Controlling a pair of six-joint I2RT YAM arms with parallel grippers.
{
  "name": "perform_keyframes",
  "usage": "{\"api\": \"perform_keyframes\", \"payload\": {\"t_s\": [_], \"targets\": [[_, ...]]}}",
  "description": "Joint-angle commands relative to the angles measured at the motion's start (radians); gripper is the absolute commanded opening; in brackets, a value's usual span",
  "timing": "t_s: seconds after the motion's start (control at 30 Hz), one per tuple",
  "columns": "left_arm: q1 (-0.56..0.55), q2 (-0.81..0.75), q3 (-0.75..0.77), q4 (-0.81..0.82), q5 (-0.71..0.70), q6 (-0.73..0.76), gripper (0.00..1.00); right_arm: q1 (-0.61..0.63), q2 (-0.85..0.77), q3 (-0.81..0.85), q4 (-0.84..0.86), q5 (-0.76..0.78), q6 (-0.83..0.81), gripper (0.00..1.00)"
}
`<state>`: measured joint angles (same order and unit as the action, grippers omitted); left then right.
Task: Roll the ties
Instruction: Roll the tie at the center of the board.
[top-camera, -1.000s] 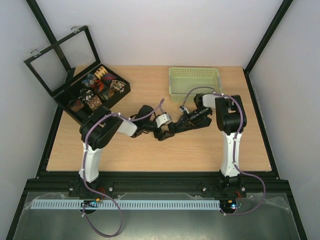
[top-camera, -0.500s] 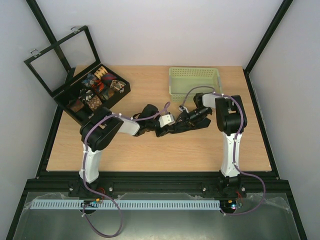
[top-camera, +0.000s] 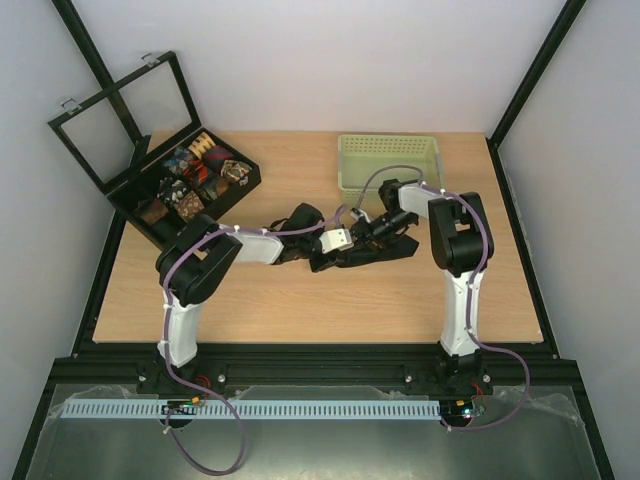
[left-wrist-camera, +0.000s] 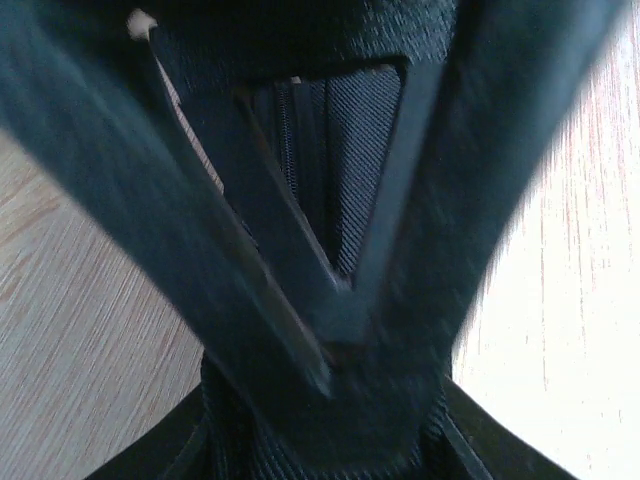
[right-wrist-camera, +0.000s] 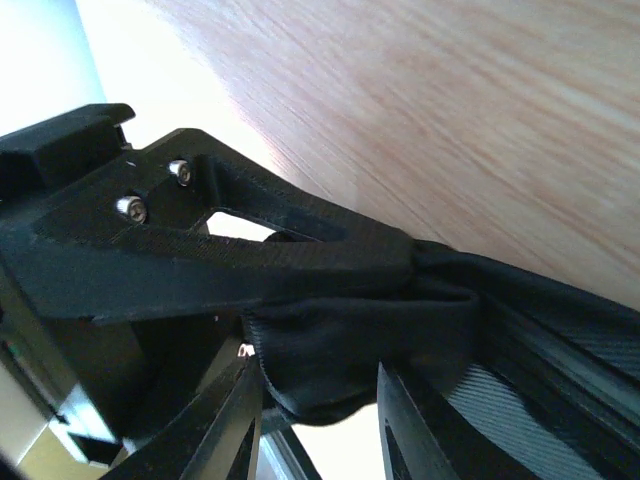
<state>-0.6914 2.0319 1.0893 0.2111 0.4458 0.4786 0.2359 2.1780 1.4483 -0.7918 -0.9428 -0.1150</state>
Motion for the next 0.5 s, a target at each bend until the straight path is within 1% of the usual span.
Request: {"api": "perform_keyframes", "payload": {"t_s": [0.0,0.13,0.2,0.27,0.37,0.43,0.47], "targets": [[-0.01,0.045,-0.02,-0.168,-0.076,0.019,0.37,0.029,-0.011,0.004,0.004,0.056,0.048,0.33],[-0.015,0.045,-0.02,-0.175,-0.088,0.022,0.38,0.029,0.038,0.031,0.015,0.145,0.067,0.32],[-0.019,0.047,-0.017,-0.18,-0.092,0.03,0.37,0.029,0.061,0.05,0.019,0.162,0.077,0.3],[-0.022,0.047,-0.014,-0.187,-0.093,0.037,0.37,0.029,0.078,0.06,0.018,0.17,0.08,0.21],[-0.023,0.045,-0.011,-0.192,-0.093,0.042,0.37,0.029,0.091,0.059,0.006,0.189,0.072,0.03],[-0.022,0.049,0.001,-0.201,-0.09,0.038,0.39,0.023,0.096,0.052,-0.006,0.189,0.054,0.01],[-0.022,0.053,0.009,-0.207,-0.088,0.034,0.42,0.015,0.099,0.044,-0.009,0.19,0.049,0.01]]}}
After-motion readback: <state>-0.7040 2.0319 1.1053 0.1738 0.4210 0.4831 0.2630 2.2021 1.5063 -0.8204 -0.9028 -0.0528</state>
